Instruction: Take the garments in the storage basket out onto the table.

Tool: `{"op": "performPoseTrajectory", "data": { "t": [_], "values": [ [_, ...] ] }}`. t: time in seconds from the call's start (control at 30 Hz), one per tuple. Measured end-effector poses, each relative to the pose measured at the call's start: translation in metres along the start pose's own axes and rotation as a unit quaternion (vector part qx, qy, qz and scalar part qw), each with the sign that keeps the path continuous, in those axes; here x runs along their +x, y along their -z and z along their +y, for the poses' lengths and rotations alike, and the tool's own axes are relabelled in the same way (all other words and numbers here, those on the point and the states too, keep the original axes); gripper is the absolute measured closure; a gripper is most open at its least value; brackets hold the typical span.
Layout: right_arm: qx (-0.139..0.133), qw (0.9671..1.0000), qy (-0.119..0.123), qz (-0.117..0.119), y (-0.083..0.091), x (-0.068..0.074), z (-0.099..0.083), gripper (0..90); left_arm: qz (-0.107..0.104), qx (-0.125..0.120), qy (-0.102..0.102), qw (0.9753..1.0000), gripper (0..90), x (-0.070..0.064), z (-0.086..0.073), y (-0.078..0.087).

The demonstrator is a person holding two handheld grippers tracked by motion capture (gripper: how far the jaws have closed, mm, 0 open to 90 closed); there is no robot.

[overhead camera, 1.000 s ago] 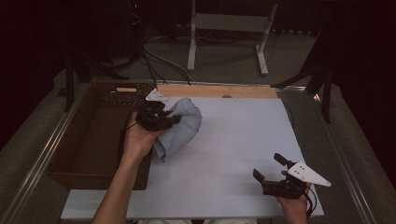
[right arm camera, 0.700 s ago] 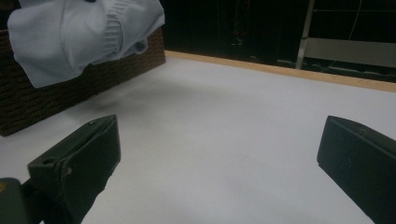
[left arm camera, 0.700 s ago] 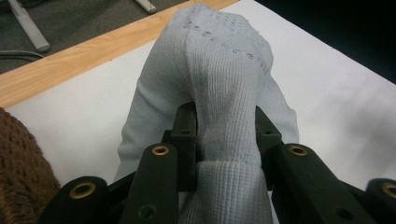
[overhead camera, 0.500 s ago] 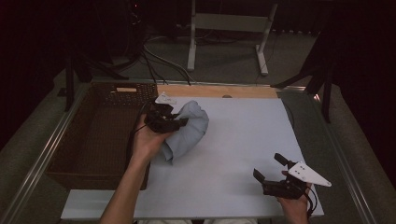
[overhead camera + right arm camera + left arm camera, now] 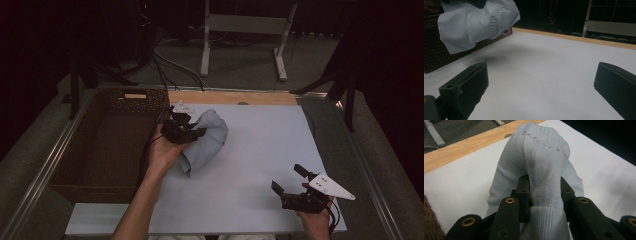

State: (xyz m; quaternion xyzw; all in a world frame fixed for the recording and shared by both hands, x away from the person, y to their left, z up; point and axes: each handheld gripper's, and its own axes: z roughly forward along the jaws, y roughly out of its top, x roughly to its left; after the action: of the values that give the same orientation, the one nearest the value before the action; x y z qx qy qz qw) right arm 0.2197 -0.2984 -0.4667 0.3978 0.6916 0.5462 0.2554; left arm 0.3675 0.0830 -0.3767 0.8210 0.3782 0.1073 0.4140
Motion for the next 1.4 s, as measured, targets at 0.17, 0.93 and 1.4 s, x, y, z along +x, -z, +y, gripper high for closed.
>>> {"op": "performPoseTrajectory", "data": {
  "t": [0.17,0.93,1.4],
  "values": [
    [0.000,1.0000,0.001,0.000,0.000,0.000,0.000,0.0,-0.001,-0.001,0.004,1.0000,71.9,-0.001,0.000,-0.004],
    [0.001,1.0000,-0.001,0.000,-0.001,0.000,0.000,0.0,0.005,-0.010,-0.003,0.9999,71.9,-0.008,0.003,-0.021],
    [0.000,1.0000,0.000,-0.002,0.001,-0.001,0.000,0.0,0.001,-0.001,-0.012,0.9999,71.9,-0.021,0.007,-0.041]
  ]
}}
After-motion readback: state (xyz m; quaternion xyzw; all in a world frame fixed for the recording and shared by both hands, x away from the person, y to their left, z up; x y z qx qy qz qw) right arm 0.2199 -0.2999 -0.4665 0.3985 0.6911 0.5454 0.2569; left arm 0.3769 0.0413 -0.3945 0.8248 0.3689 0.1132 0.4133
